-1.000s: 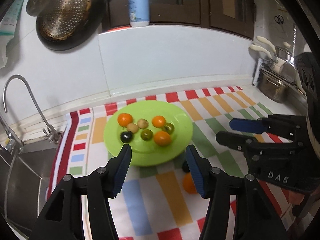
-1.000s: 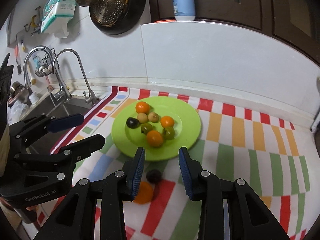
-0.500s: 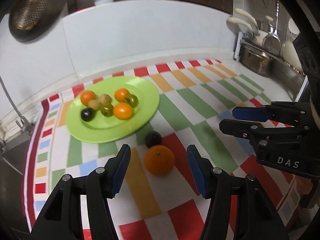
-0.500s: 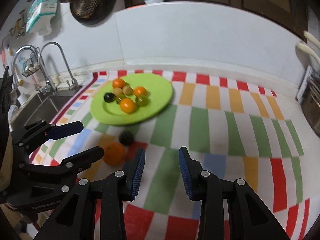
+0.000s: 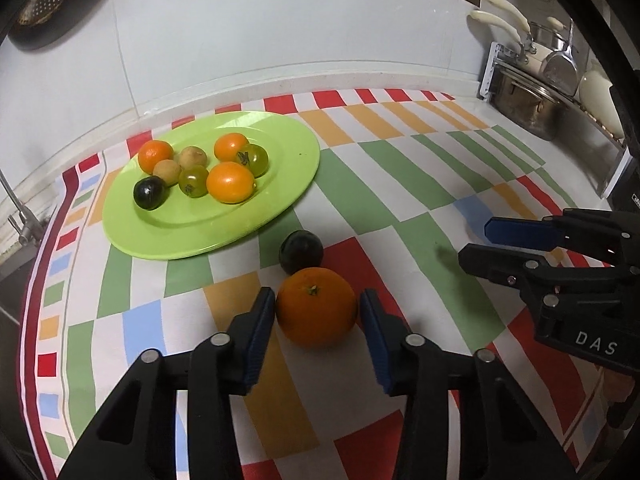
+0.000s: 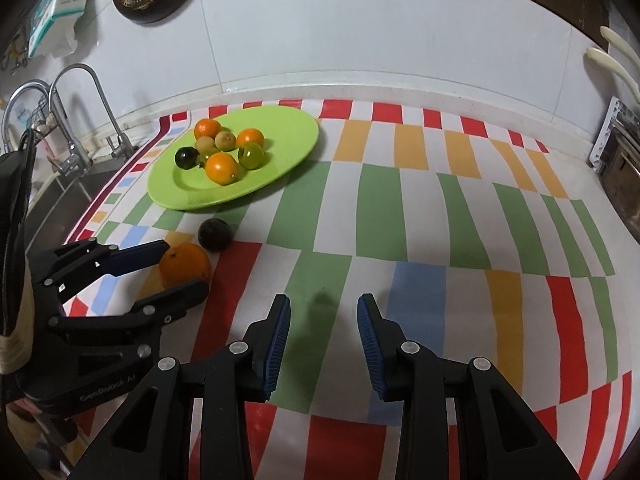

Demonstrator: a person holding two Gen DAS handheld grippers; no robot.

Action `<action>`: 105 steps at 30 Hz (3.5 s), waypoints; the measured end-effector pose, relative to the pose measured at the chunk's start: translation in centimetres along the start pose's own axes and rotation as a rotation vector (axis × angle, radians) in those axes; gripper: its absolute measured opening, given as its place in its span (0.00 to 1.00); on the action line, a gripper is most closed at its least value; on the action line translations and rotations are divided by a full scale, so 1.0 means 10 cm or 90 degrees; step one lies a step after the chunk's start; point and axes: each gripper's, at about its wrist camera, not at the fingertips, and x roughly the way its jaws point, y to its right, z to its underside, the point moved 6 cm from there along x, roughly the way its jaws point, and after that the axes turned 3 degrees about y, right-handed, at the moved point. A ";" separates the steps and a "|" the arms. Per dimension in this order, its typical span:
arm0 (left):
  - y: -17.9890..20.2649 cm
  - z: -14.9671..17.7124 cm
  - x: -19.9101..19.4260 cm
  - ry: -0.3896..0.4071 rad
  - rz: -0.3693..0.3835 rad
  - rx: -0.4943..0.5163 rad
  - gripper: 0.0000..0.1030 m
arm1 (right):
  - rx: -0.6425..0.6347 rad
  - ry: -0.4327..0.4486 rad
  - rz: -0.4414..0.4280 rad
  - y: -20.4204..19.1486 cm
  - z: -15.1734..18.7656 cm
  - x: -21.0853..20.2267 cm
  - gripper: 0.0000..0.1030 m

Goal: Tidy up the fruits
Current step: 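Move the left gripper to the large orange while the right approaches the dark plum, then grasp the large orange with the left gripper while the right grasps the dark plum, then carry the orange and plum onto the green plate and open both grippers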

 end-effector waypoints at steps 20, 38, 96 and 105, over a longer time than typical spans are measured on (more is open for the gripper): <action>-0.43 -0.04 -0.41 0.043 -0.060 -0.040 0.39 | -0.044 -0.012 -0.075 -0.44 -0.19 0.19 0.35; -0.73 0.00 -0.37 0.028 -0.092 -0.068 0.39 | -0.070 -0.054 -0.111 -0.88 -0.42 0.71 0.35; -1.25 -1.32 0.17 0.083 -0.044 -0.032 0.39 | -0.043 0.072 -0.091 -0.70 -1.78 0.71 0.29; -1.28 -1.30 0.55 0.047 -0.035 -0.015 0.39 | -0.028 0.037 -0.087 -0.58 -1.75 1.13 0.29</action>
